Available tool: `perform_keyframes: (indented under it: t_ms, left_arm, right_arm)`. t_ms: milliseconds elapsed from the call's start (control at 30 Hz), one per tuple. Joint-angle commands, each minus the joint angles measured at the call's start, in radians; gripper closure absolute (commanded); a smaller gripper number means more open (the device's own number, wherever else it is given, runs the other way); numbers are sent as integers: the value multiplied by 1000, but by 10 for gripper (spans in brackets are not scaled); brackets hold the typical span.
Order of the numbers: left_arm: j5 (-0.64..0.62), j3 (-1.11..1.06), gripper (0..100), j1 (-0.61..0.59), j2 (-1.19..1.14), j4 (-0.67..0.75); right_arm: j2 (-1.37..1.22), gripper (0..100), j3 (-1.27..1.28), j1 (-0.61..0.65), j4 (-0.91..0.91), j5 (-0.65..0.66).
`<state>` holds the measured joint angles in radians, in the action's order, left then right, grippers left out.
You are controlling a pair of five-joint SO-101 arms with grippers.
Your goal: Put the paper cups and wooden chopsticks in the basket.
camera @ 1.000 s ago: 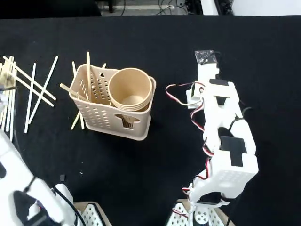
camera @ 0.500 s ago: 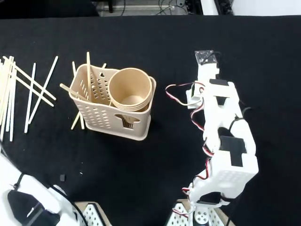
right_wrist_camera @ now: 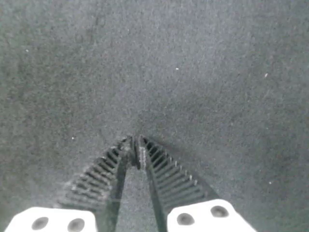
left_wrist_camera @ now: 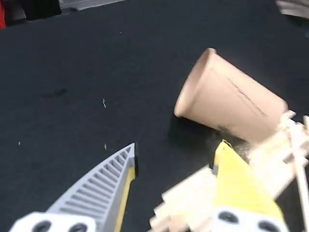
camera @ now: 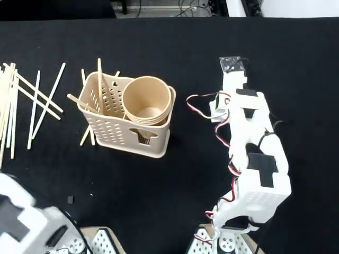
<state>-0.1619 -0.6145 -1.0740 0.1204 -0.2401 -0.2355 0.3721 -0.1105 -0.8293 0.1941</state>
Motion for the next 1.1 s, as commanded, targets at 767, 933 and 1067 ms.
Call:
perform_keyframes:
  t_ms: [767,933,1067]
  left_arm:
    - [-229,834,731,94,-727,46]
    - [-315,1050,744,88,-987,37]
    - [-315,1102,889,88,-1057,34]
  right_arm:
    - [4,986,-10,17,32,51]
    - [4,986,-10,17,32,51]
    - [4,986,-10,17,35,51]
